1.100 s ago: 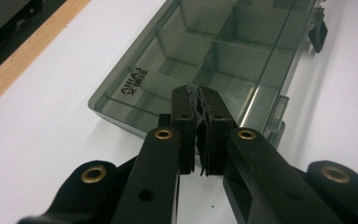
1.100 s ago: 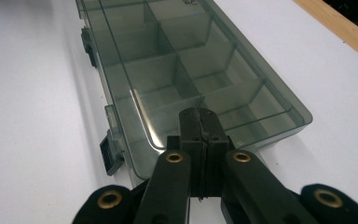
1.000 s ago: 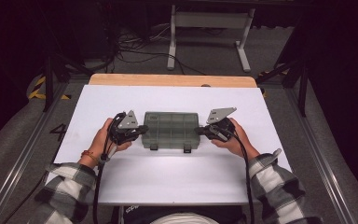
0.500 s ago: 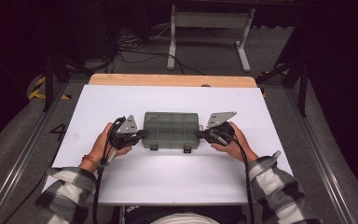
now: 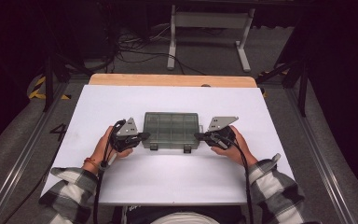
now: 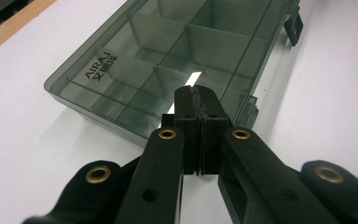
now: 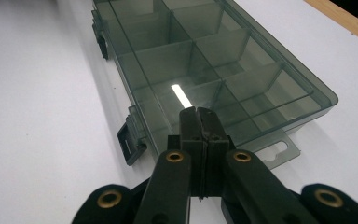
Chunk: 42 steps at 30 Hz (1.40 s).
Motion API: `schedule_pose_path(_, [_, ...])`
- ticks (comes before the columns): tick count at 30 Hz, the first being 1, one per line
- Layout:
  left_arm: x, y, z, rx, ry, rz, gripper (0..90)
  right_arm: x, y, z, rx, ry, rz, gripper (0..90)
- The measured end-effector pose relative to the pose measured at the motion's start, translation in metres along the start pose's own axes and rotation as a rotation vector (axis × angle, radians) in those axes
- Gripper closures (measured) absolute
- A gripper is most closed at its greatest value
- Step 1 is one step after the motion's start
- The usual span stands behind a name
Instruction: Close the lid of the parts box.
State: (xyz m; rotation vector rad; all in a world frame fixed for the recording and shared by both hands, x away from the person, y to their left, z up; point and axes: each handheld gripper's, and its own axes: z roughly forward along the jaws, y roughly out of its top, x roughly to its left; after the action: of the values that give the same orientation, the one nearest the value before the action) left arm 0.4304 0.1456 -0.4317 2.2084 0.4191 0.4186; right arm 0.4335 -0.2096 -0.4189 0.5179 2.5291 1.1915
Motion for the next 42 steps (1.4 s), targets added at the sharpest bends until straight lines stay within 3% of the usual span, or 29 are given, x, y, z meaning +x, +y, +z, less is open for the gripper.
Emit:
schedule_pose_path(8, [-0.001,-0.002,0.001,-0.02,-0.002,-0.019,89.4,0.002,-0.002,0.0,-0.01,-0.013,0.014,90.0])
schedule_pose_path(19, [-0.002,-0.002,-0.001,-0.041,0.009,-0.014,87.6,0.003,-0.002,-0.002,-0.017,-0.032,0.025,90.0])
schedule_pose_path(29, [-0.004,0.001,-0.011,-0.092,0.036,0.001,84.0,0.004,-0.002,-0.01,-0.076,-0.049,0.017,86.8])
schedule_pose_path(34, [-0.007,0.003,-0.016,-0.132,0.049,0.007,78.4,0.007,0.0,-0.016,-0.11,-0.075,0.012,77.5])
schedule_pose_path(40, [-0.009,0.004,-0.02,-0.172,0.077,-0.006,67.1,0.009,0.003,-0.021,-0.14,-0.117,0.01,57.5])
schedule_pose_path(42, [-0.011,0.003,-0.021,-0.179,0.078,-0.001,58.4,0.01,0.003,-0.022,-0.147,-0.134,0.014,48.2])
